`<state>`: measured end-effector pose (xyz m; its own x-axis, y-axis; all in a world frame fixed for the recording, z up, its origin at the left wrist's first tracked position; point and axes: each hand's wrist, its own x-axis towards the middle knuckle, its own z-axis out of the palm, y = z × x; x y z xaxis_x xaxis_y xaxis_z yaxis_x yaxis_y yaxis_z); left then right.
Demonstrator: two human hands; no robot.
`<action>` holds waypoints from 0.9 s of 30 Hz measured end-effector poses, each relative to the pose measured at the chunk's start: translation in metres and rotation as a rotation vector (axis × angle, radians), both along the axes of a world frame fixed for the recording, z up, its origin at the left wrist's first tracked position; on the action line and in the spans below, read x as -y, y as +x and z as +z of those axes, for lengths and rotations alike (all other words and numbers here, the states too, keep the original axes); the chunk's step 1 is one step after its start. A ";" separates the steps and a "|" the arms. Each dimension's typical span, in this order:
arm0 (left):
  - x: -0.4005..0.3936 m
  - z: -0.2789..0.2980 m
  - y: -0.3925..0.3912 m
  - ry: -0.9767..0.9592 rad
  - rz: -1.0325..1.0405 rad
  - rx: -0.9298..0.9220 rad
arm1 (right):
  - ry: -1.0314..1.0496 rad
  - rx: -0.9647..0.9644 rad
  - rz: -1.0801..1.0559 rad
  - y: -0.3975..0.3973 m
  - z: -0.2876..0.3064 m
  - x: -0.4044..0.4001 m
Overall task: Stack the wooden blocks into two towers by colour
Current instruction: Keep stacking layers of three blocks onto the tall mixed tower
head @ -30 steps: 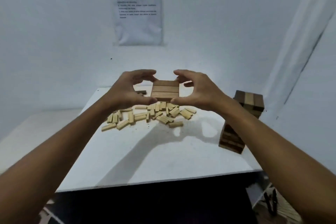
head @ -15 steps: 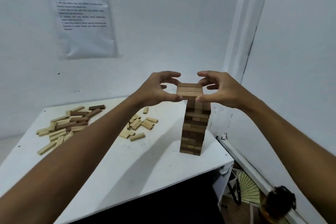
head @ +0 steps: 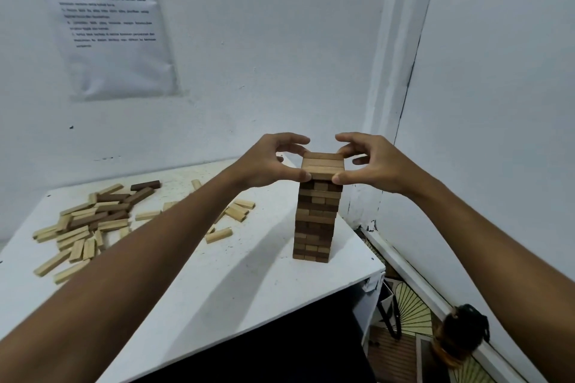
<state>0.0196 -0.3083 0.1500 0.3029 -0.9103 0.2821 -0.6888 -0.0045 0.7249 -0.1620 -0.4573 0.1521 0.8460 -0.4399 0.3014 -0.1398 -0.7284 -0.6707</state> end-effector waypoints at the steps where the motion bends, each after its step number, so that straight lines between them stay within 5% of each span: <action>1: 0.000 -0.001 0.000 0.003 0.002 0.001 | 0.001 0.001 -0.001 0.001 -0.001 0.001; 27: 0.006 -0.009 0.003 0.033 0.000 0.009 | -0.008 -0.029 -0.025 0.002 -0.011 0.005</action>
